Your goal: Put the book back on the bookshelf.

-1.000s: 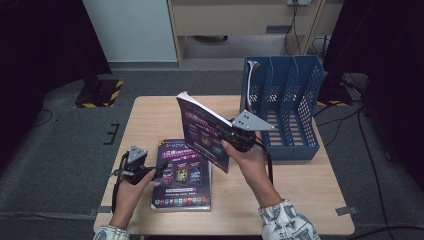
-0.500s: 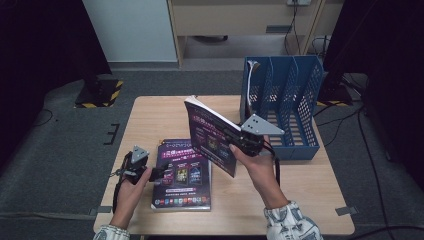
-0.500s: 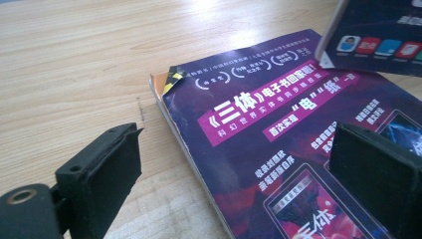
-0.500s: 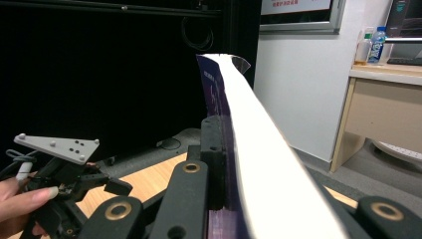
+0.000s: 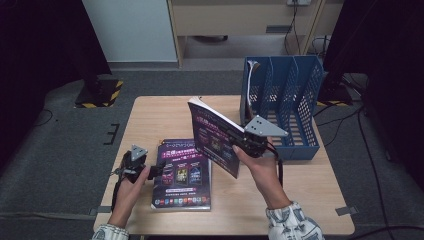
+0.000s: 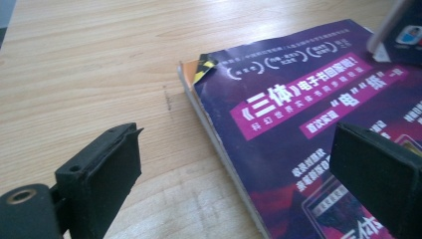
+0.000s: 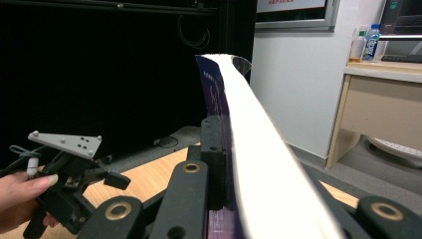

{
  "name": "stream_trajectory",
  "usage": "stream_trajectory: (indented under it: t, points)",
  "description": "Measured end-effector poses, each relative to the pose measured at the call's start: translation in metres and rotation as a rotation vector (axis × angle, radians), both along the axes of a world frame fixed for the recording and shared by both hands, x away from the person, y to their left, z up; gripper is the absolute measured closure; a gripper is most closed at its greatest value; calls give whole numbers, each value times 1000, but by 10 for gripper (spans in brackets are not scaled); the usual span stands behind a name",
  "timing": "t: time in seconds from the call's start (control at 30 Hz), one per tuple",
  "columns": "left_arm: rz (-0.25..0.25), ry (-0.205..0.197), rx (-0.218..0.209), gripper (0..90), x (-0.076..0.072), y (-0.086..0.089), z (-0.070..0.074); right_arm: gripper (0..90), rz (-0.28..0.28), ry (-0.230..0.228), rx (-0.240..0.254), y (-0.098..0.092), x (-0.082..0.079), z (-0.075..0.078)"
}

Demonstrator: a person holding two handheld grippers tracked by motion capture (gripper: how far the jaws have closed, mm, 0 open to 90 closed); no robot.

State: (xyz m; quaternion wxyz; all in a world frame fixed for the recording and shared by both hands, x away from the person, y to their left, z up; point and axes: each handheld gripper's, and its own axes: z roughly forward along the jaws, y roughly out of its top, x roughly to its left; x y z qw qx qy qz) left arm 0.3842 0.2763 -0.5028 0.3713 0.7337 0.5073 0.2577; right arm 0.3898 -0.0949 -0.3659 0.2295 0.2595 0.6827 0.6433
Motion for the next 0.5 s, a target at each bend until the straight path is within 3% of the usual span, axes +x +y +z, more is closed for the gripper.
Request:
stream_trajectory:
  t: [0.33, 0.5]
  points:
    - [92, 9, -31, 50, 3, 17, -1, 824, -6, -10, -3, -4, -3, 2]
    - [113, 17, -39, 50, 5, 20, -2, 824, -10, 0, -1, -7, -3, 0]
